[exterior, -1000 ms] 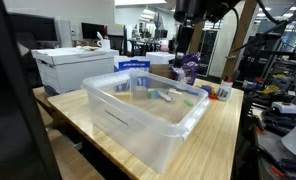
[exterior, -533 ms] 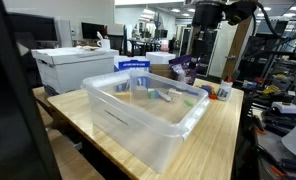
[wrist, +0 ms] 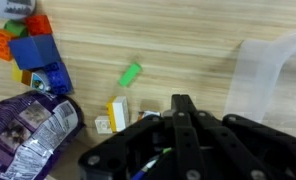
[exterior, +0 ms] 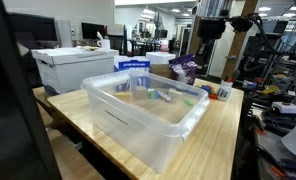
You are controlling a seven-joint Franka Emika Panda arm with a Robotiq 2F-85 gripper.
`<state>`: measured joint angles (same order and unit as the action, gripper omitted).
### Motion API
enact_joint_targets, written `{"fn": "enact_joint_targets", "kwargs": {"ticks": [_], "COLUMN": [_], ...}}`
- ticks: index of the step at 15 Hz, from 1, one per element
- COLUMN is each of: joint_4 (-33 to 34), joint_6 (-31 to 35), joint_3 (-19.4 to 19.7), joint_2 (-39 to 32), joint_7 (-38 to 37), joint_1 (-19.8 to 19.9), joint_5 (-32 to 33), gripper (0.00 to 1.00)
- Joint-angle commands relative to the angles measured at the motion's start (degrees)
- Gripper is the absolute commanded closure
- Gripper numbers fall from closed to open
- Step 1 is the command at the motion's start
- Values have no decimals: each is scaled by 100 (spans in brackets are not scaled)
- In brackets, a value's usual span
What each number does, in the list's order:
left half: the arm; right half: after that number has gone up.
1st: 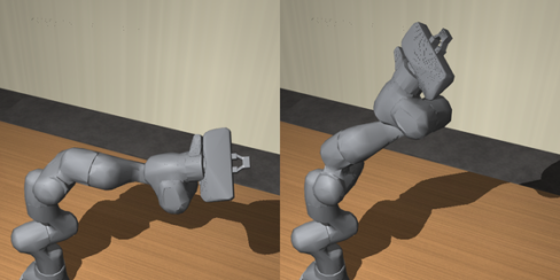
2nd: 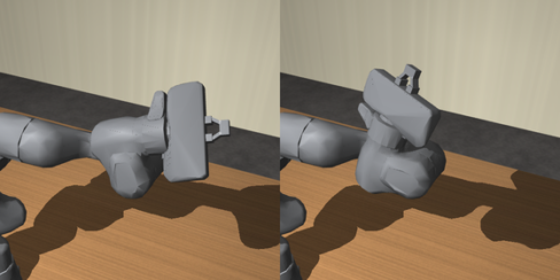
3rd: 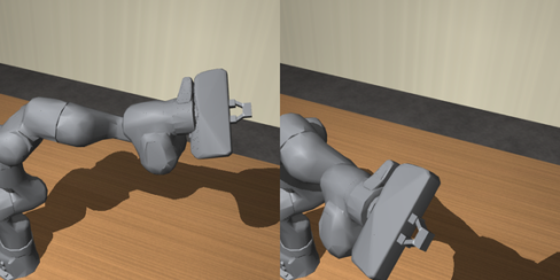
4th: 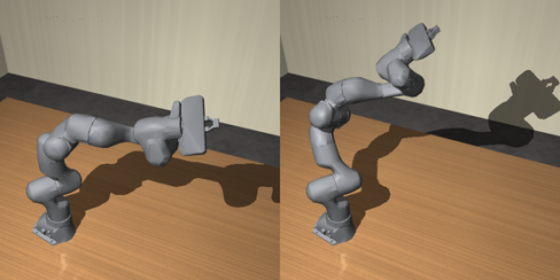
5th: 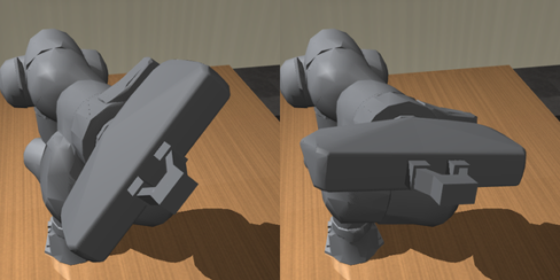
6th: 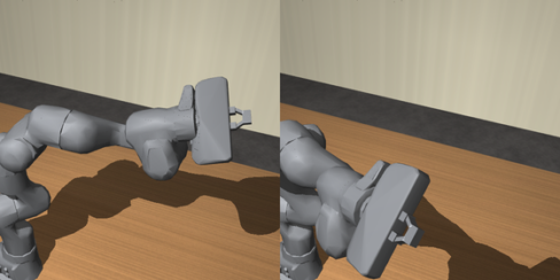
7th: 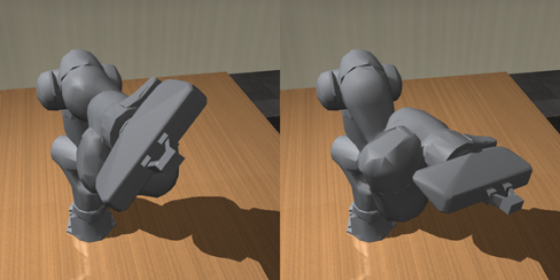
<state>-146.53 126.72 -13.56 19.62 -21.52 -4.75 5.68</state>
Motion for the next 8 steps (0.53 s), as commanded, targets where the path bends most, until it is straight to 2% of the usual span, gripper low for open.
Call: {"fn": "enact_joint_targets", "kwargs": {"ticks": [1,8], "joint_4": [55,49], "joint_6": [-327,-202], "joint_3": [-147,-136], "joint_2": [-110,-217], "joint_7": [-367,-116], "joint_1": [-61,-360], "joint_5": [84,-173], "gripper": [98,98]}}
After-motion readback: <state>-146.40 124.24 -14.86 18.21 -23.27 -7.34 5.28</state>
